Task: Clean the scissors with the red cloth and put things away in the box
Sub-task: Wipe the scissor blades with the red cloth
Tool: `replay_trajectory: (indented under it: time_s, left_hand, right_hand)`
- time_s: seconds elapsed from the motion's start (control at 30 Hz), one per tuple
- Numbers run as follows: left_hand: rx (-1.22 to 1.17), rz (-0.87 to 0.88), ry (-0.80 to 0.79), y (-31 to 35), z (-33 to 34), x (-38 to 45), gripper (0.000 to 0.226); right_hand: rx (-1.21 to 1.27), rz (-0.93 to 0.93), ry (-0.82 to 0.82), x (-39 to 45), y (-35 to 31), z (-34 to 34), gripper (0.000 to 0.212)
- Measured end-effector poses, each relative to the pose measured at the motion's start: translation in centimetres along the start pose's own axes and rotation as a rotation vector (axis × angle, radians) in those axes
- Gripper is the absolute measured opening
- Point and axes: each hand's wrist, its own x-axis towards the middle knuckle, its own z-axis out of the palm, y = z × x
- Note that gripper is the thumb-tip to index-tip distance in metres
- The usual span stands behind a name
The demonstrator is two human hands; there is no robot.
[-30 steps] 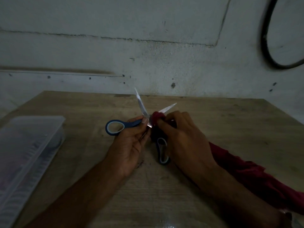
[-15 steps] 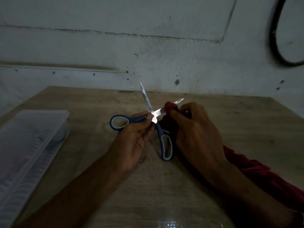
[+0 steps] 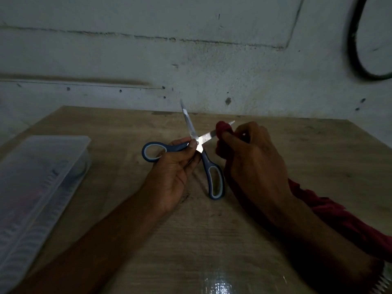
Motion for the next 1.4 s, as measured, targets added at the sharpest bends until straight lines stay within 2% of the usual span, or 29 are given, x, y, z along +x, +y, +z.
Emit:
replay_trajectory:
  time_s: [0.1,0.23,0.3,0.37,0.47,0.57,0.63,0.8,1.0,1.17,1.33,1.4]
  left_hand:
    - [-0.021,-0.004,-0.017,0.0,-0.2,0.0,0.016]
    - [-0.04,-0.017,-0.013,0.0,-0.2,0.1,0.021]
    - [-0.036,-0.017,0.0,0.0,-0.3,0.2,0.019]
    - [-0.036,-0.012,-0.005,-0.1,-0.4,0.3,0.018]
    - [-0.021,-0.009,-0.009,0.0,-0.4,0.2,0.017]
    - [-0.024,-0.011,-0.025,0.1,-0.3,0.1,0.018]
    - [-0.019,-0.008,-0.023,0.2,-0.2,0.0,0.018]
    - [0.001,0.024,0.004,0.2,0.0,0.1,0.017]
    - [0.026,0.042,0.014,0.1,-0.1,0.2,0.016]
    - [0.013,0.029,-0.012,-0.1,0.1,0.0,0.018]
    - [-0.028,0.031,-0.034,-0.1,-0.4,0.2,0.021]
    - [-0.035,0.028,-0.028,0.0,-0.3,0.2,0.021]
  right_hand:
    - [0.039,-0.058,-0.1,-0.6,-1.3,0.7,0.074]
    - [0.013,-0.134,-0.093,-0.3,-0.8,0.1,0.06]
    - [0.018,-0.101,-0.055,0.2,0.4,-0.5,0.051]
    - [0.035,-0.032,-0.017,0.5,1.4,-0.8,0.055]
    - [0.052,-0.019,-0.068,0.2,0.4,-0.2,0.049]
    - [0.096,-0.132,-0.158,-0.5,-0.8,0.5,0.055]
    - [0.062,-0.17,-0.163,-0.4,-0.6,0.4,0.059]
    - [0.043,-0.014,-0.103,0.3,0.5,-0.1,0.063]
    - [0.089,-0.131,-0.222,-0.5,-0.8,0.2,0.073]
    - [0.065,0.001,-0.045,0.3,0.2,-0.4,0.052]
    - [0.07,-0.151,-0.079,-0.9,-2.1,0.3,0.06]
    - [0.056,-0.154,-0.09,-0.7,-1.8,0.1,0.063]
